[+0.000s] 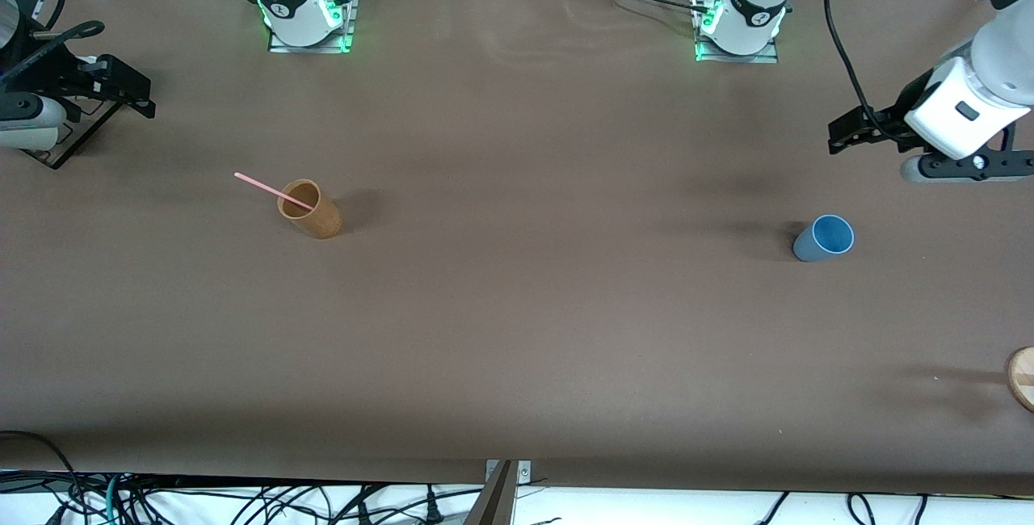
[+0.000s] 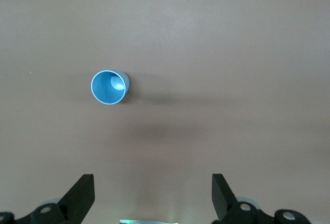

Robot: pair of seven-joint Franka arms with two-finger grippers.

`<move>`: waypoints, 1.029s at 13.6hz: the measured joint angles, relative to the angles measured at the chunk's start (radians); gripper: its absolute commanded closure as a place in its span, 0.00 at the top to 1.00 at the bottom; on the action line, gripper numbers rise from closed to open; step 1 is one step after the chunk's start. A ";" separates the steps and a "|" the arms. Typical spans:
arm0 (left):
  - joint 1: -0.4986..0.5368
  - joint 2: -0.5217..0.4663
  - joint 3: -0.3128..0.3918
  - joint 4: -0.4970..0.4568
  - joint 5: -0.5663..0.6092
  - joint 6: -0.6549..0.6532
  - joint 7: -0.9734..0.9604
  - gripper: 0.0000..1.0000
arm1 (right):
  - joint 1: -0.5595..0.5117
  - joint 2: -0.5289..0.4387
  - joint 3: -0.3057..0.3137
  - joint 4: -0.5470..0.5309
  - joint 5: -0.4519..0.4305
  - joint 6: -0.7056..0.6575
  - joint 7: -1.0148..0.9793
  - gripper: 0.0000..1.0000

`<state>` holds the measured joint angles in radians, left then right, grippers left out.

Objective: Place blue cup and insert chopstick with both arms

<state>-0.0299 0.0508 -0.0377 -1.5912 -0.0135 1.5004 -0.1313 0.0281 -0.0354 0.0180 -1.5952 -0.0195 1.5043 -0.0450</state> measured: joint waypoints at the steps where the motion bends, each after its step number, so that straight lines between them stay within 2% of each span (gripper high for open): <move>1: 0.010 0.000 0.000 0.000 -0.003 0.000 0.000 1.00 | 0.000 0.000 0.000 0.000 0.000 0.003 0.000 1.00; 14: 0.016 0.007 -0.010 0.024 -0.003 0.003 0.000 1.00 | 0.000 0.001 0.000 -0.003 0.000 0.013 0.003 1.00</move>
<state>-0.0140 0.0577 -0.0477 -1.5671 -0.0169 1.5037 -0.1313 0.0279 -0.0345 0.0175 -1.5984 -0.0195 1.5169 -0.0419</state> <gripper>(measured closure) 0.000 0.000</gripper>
